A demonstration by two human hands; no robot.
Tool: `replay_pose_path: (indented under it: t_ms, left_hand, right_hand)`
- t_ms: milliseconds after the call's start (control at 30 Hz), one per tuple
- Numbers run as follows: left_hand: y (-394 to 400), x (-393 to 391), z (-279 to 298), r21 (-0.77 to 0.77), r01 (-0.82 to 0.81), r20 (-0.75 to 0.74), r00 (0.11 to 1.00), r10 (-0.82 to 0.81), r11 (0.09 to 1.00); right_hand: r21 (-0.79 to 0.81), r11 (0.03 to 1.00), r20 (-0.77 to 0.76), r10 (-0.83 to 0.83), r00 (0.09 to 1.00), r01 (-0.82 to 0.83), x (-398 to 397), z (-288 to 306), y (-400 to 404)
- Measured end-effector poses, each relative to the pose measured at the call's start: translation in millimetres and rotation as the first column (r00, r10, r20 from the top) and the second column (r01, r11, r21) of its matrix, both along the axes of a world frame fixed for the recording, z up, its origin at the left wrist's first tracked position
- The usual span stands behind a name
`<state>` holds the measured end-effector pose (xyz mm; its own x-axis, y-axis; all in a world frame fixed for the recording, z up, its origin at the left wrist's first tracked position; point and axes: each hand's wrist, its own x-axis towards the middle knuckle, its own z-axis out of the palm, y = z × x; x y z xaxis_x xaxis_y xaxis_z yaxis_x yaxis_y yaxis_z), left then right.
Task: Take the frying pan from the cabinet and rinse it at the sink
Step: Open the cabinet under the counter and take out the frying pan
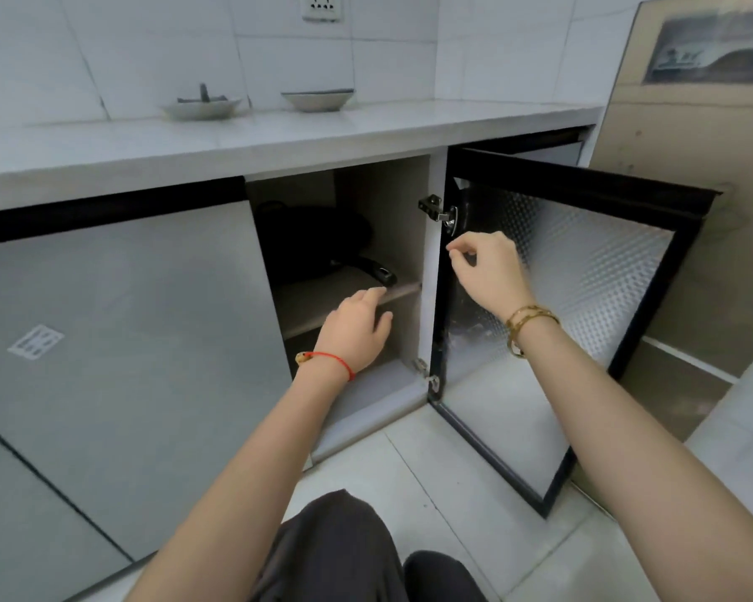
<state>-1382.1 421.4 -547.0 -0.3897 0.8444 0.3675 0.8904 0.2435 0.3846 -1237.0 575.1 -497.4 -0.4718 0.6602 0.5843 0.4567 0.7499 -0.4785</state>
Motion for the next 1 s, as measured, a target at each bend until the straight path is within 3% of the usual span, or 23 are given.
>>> replay_pose_path:
  t_ms: [400, 567, 633, 733, 800, 867, 1000]
  left_hand:
    - [72.9, -112.4, -25.8, -0.021, -0.203, 0.291, 0.935, 0.201, 0.979]
    - [128.2, -156.5, -35.4, -0.054, -0.248, 0.518, 0.821, 0.239, 0.967]
    - [150.7, -173.2, -41.7, -0.096, -0.251, 0.643, 0.723, 0.252, 0.963]
    - [176.7, -186.7, -50.1, -0.099, -0.252, 0.888, 0.415, 0.200, 0.962]
    - [189.6, -194.8, -55.4, -0.074, -0.268, 0.961, 0.236, 0.140, 0.961]
    - [200.3, -203.1, -61.3, -0.044, -0.276, 0.988, 0.127, 0.082, 0.960]
    - [218.3, -213.2, -70.5, 0.014, -0.315, 1.000, -0.003, -0.016, 0.949]
  right_hand:
    - [-0.247, 0.966, 0.123, 0.112, 0.986, -0.079, -143.1, -17.0, 54.0]
    - [-0.313, 0.946, 0.242, 0.163, 0.957, -0.082, -201.4, -35.0, 88.4]
    - [-0.350, 0.933, 0.288, 0.188, 0.939, -0.079, -220.3, -45.4, 101.6]
    - [-0.403, 0.913, 0.337, 0.217, 0.916, -0.068, -243.3, -62.5, 121.5]
    - [-0.438, 0.897, 0.370, 0.240, 0.898, -0.059, -257.3, -72.0, 134.2]
    - [-0.507, 0.860, 0.357, 0.274, 0.893, -0.061, -270.4, -76.5, 142.7]
    - [-0.803, 0.589, 0.171, 0.378, 0.910, -0.094, -289.1, -84.8, 152.2]
